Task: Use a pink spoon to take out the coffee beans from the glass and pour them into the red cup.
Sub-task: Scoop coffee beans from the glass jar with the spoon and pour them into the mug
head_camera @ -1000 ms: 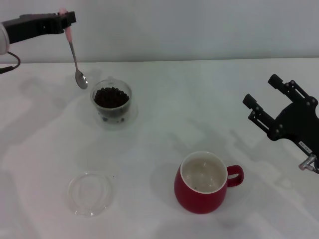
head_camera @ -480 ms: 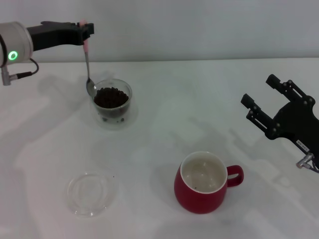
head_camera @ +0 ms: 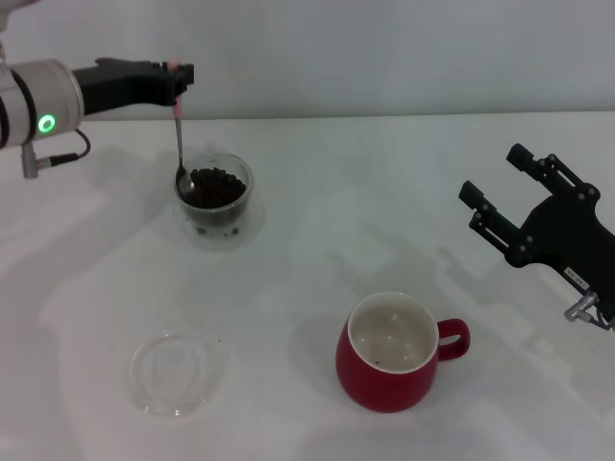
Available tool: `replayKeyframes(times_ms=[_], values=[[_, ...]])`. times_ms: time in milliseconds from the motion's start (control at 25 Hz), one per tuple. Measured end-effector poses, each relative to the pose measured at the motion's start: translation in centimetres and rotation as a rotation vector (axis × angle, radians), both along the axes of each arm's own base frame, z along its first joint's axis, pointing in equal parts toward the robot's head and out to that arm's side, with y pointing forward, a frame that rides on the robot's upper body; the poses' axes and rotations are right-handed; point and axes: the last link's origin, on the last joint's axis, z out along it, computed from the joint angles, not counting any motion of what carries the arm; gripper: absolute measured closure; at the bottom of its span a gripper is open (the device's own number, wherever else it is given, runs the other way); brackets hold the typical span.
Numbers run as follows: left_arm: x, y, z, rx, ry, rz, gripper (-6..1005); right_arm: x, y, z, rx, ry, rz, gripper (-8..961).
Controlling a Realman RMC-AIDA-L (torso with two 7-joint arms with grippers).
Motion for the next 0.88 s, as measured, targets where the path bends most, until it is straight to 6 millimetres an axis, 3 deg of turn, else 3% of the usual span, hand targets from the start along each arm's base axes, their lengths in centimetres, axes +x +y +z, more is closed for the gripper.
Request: replayKeyframes(times_ms=[600, 880], values=[[-1.8, -0.9, -1.9, -0.018, -0.068, 0.078, 868, -0.1, 0.2, -0.4, -0.016, -0.001, -0.013, 212], [-4.2, -1.9, -1.4, 0.003, -0.205, 0.210, 868, -0.1, 0.1, -0.7, -0.022, 0.004, -0.018, 212]])
